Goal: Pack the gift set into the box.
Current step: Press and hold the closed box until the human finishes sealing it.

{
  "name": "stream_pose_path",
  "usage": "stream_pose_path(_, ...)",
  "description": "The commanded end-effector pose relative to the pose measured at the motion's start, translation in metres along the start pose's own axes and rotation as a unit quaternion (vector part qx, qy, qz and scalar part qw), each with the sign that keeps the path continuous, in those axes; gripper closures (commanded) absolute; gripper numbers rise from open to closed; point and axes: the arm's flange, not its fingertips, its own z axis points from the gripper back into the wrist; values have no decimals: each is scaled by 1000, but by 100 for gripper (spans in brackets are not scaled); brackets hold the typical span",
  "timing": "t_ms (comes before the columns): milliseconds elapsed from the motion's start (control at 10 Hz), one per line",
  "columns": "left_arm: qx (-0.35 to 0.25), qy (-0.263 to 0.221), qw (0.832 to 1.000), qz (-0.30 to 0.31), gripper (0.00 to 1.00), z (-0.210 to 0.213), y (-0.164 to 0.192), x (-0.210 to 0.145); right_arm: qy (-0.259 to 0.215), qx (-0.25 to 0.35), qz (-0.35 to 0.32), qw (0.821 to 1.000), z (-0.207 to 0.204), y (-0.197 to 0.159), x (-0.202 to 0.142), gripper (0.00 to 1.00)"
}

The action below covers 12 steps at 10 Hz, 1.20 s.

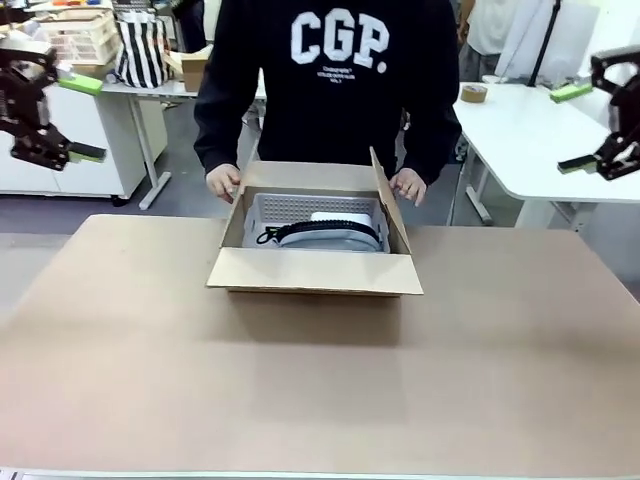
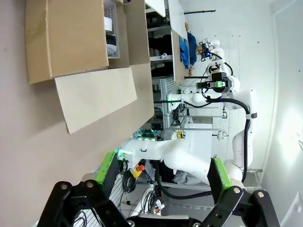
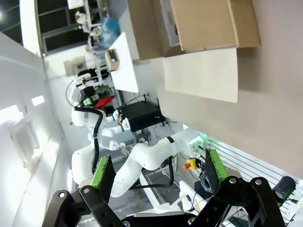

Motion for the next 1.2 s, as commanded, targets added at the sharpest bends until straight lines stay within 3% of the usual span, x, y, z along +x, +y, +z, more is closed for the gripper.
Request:
stream_pose_path(0,-17,-6,1000,6,0,-2,3,-2,3,2,3,1000,3,-1,1,0)
stream_pose_path(1100,-17,-6,1000,6,0,-2,3,-2,3,2,3,1000,3,-1,1,0)
